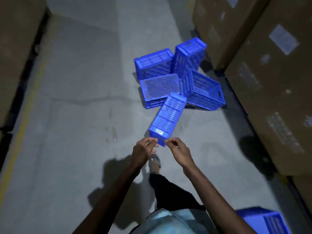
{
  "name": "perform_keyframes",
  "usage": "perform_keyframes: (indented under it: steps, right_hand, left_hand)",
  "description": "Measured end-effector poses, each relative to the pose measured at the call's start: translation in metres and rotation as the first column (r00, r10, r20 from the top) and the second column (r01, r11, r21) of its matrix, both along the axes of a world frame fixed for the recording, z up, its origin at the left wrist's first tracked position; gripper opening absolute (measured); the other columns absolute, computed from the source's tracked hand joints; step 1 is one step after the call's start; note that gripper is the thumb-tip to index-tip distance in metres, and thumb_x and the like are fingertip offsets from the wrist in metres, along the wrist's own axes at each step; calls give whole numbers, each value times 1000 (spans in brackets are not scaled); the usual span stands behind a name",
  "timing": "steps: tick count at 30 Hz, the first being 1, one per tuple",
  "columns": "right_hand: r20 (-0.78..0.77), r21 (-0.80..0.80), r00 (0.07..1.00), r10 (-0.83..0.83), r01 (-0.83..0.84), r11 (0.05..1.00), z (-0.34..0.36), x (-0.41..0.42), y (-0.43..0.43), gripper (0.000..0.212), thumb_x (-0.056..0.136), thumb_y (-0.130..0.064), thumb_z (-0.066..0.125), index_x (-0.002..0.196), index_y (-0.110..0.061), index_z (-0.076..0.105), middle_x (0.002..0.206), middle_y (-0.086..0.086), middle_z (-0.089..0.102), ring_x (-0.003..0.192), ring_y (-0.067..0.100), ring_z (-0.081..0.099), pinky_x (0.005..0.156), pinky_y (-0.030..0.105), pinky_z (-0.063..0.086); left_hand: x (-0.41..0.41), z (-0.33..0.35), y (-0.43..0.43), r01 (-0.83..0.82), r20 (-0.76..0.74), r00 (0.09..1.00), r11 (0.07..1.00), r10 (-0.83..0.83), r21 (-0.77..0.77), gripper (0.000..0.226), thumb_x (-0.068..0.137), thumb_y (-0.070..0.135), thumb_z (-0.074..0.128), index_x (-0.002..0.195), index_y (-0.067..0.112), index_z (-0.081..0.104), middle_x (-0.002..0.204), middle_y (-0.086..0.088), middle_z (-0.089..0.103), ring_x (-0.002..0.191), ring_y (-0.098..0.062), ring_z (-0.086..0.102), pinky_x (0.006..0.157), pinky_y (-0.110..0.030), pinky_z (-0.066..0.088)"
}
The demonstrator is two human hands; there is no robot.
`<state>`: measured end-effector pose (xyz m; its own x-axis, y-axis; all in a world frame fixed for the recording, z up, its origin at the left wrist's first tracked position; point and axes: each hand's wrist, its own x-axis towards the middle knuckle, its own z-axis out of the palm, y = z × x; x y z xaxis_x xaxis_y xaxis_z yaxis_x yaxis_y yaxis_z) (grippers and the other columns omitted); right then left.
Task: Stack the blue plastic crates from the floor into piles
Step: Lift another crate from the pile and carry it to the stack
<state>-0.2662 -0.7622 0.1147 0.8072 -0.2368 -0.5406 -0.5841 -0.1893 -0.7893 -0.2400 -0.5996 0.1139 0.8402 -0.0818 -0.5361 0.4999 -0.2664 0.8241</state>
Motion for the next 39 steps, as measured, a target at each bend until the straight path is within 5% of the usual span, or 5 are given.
perform_keyframes:
  steps: [6, 16, 28, 33, 39]
  right_hand:
    - [45, 44, 994, 96, -98, 994, -17, 140, 78, 22, 92, -43, 65, 105, -26, 70, 108, -13, 71, 105, 5, 63, 96, 29, 47]
    - [18, 71, 988, 155, -156, 985, -6, 380, 191, 26, 91, -44, 67, 108, -25, 69, 106, -12, 70, 95, 0, 61, 79, 13, 41]
    - [-25, 33, 998, 50, -49, 998, -24, 648, 278, 25, 93, -42, 66, 109, -23, 68, 109, -11, 70, 105, 3, 61, 89, 22, 42]
    - [-46, 22, 998, -51, 52, 998, -17, 768, 326, 25, 94, -40, 66, 110, -22, 69, 106, -12, 69, 101, 8, 61, 92, 27, 45]
    - [-45, 25, 988, -146, 147, 989, -17, 896, 361, 26, 92, -42, 67, 108, -22, 69, 107, -7, 72, 105, 11, 64, 97, 34, 48]
  left_hand:
    - [124, -7, 70, -67, 16, 998, 998, 67, 16, 37, 78, 52, 59, 98, 24, 71, 86, 6, 79, 73, -14, 74, 82, -36, 54]
    - [349, 14, 181, -161, 21, 987, 987, 161, -3, 18, 101, 9, 58, 110, -6, 65, 90, -16, 68, 72, -15, 63, 53, -11, 44]
    - [638, -16, 283, -89, -65, 994, 995, 86, -45, 58, 64, 67, 63, 101, 21, 69, 92, 3, 79, 73, -13, 70, 75, -32, 47]
    - [782, -22, 334, -40, -82, 996, 999, 40, 8, 18, 96, 40, 65, 96, 23, 70, 83, 8, 78, 70, -14, 70, 74, -31, 48]
    - [932, -14, 365, 59, -29, 998, 998, -59, 22, 14, 101, 26, 61, 93, 18, 69, 88, -2, 76, 71, -12, 70, 55, -9, 46]
